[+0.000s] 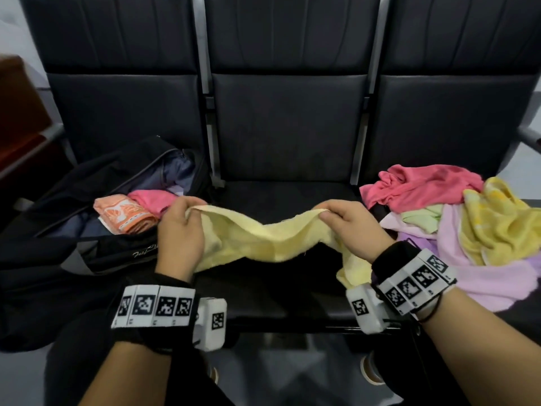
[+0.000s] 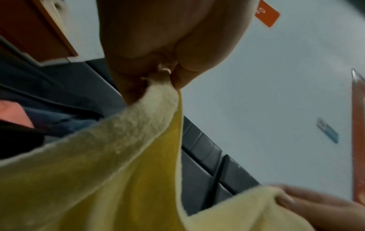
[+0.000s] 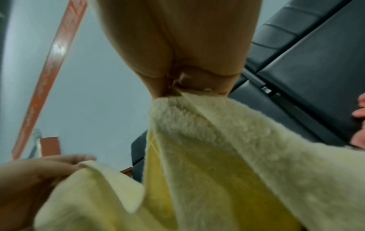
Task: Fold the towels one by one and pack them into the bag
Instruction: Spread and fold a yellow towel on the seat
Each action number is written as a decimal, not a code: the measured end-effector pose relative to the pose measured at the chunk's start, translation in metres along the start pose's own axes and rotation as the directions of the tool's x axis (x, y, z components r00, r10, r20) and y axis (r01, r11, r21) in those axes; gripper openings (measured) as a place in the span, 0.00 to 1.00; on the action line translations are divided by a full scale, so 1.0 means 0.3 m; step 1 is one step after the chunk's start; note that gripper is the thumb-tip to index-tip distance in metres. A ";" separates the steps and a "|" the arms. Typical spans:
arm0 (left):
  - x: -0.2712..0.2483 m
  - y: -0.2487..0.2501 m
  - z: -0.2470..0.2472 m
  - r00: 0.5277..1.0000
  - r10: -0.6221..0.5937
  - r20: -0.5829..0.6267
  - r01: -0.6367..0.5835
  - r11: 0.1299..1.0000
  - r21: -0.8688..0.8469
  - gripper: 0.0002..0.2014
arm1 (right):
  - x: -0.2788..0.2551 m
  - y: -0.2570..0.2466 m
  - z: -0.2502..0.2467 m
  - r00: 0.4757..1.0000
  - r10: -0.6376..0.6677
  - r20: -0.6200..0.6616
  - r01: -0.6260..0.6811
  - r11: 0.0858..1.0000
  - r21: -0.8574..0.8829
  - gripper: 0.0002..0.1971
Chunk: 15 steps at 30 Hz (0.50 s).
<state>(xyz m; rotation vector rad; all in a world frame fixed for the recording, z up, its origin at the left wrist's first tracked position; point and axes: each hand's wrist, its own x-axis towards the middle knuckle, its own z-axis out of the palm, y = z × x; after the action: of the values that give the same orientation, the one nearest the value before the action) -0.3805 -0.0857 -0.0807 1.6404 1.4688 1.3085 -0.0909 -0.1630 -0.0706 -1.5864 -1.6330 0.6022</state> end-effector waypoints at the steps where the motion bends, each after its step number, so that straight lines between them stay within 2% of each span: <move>1: -0.018 0.015 0.023 0.998 0.028 0.062 -0.027 1.000 -0.016 0.15 | 0.007 -0.022 0.015 1.000 -0.008 0.016 0.007 0.999 0.032 0.07; 4: -0.073 0.081 0.093 0.948 0.153 0.278 -0.141 0.988 -0.060 0.20 | 0.017 -0.072 0.063 0.998 -0.046 0.054 0.042 0.997 0.068 0.06; 7: -0.112 0.141 0.151 0.877 0.215 0.431 -0.199 0.977 -0.081 0.15 | 0.016 -0.092 0.088 0.992 -0.101 0.077 0.097 0.994 0.050 0.06; 9: -0.128 0.164 0.178 0.847 0.218 0.484 -0.217 0.974 -0.060 0.09 | 0.007 -0.096 0.089 0.988 -0.134 0.077 0.131 0.991 0.037 0.05; 11: -0.136 0.170 0.195 0.825 0.226 0.517 -0.254 0.967 -0.017 0.08 | -0.006 -0.095 0.083 0.984 -0.147 0.100 0.144 0.989 0.038 0.06; 15: -0.134 0.171 0.212 0.822 0.205 0.532 -0.292 0.953 0.083 0.04 | -0.040 -0.085 0.075 0.982 -0.163 0.094 0.165 0.986 -0.019 0.12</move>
<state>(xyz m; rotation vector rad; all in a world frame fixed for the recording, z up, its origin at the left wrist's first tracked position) -0.2988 -0.1241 -0.0693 2.1430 1.0714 0.7778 -0.1253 -0.1739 -0.0665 -1.4437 -1.8265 0.5762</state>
